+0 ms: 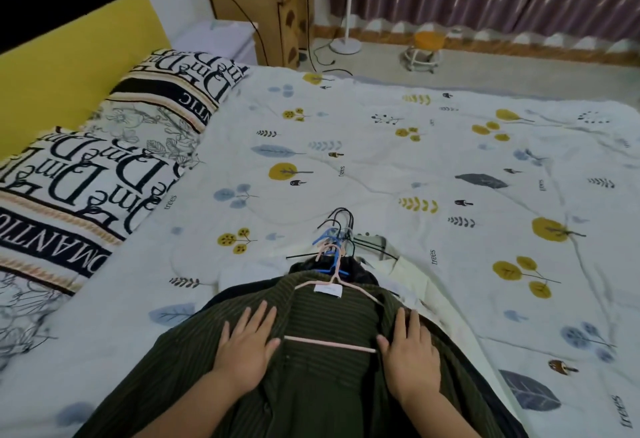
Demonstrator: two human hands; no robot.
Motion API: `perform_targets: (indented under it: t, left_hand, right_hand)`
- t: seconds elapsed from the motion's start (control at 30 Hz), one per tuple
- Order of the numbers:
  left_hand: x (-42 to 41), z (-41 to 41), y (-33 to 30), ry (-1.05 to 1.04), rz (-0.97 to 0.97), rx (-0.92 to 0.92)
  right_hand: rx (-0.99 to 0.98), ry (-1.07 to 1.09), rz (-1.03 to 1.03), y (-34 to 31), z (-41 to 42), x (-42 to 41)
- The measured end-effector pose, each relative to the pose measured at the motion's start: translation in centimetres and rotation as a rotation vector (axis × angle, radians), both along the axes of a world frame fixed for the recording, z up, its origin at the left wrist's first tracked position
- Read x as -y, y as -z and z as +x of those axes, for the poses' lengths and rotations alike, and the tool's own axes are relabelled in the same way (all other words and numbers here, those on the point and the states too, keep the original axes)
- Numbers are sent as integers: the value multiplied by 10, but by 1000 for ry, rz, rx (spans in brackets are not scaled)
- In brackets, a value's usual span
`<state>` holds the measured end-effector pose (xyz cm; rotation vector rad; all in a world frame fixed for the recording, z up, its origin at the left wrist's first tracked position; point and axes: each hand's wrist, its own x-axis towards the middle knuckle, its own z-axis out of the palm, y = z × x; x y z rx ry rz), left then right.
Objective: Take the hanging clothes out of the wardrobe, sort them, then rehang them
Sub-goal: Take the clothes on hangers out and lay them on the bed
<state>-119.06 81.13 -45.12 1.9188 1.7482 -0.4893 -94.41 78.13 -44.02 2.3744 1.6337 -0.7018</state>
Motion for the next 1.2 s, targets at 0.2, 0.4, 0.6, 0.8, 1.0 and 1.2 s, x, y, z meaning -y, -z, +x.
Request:
perform_targets:
  t: [0.2,0.4,0.6,0.8,1.0,1.2]
  left_hand:
    - [-4,2,-46,-29,47,70]
    - [21,-18,-119,-25,218,107]
    - [73,-70,-193,-170,279,220]
    - [159,-149,-264,-280,407,212]
    - [282,-238,-319,-416,518,147]
    - [425,-316,-362,-542,535,-13]
  right_hand:
    - [-3,-60,-211,-46,-10,-17]
    - [32,-154,-177,-105,-46,-10]
    - [-61,-319,-108,-165,-116,11]
    - [-181,-621,87,-243,-199,70]
    - [-253,-855,224,-298,-291,162]
    - [-239,-1143,275,-342,-388,259]
